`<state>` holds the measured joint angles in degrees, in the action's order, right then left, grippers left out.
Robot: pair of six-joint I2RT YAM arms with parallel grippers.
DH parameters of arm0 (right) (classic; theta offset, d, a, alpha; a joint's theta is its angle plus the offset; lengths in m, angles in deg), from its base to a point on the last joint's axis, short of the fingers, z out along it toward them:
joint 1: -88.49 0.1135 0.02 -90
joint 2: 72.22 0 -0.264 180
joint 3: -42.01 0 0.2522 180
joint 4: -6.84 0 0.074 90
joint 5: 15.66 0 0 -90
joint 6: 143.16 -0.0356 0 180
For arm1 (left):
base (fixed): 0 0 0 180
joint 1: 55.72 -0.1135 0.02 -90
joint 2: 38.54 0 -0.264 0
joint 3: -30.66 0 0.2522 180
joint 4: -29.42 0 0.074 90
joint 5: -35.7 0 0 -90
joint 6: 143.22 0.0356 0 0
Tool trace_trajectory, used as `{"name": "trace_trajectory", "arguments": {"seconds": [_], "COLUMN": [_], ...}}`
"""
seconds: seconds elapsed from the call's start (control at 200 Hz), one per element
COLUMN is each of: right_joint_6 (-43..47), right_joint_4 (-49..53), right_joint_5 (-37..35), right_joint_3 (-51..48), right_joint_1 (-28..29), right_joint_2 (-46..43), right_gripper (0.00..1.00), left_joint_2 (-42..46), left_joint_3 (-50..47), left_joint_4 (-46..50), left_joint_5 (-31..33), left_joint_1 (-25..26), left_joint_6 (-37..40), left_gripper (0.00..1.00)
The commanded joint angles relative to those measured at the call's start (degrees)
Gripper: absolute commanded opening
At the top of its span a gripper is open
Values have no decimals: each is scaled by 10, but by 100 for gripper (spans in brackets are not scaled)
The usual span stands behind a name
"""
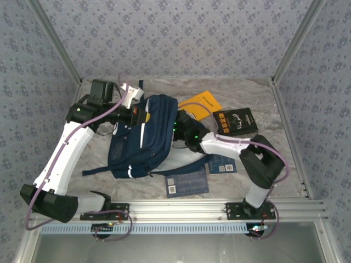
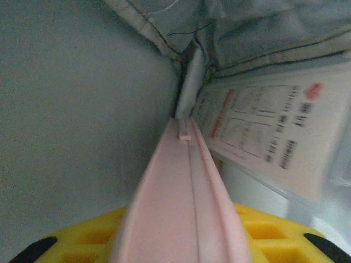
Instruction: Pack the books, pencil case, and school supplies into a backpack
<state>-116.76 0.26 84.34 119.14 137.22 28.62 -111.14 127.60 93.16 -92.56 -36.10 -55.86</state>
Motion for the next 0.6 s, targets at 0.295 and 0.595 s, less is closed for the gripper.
{"name": "trace_trajectory", "arguments": {"seconds": [0.295, 0.595], "right_joint_6": [28, 160], "right_joint_4": [62, 154], "right_joint_5": [-37, -73], "right_joint_3": [112, 72], "right_joint_1": [22, 21], "right_joint_2": [84, -53], "right_gripper": [85, 100], "left_joint_2": [33, 47], "left_joint_3": [20, 40], "left_joint_4": [-62, -11], "left_joint_5": [11, 181], "left_joint_1": [4, -2], "left_joint_6": [-2, 10], "left_gripper": [0, 0]}}
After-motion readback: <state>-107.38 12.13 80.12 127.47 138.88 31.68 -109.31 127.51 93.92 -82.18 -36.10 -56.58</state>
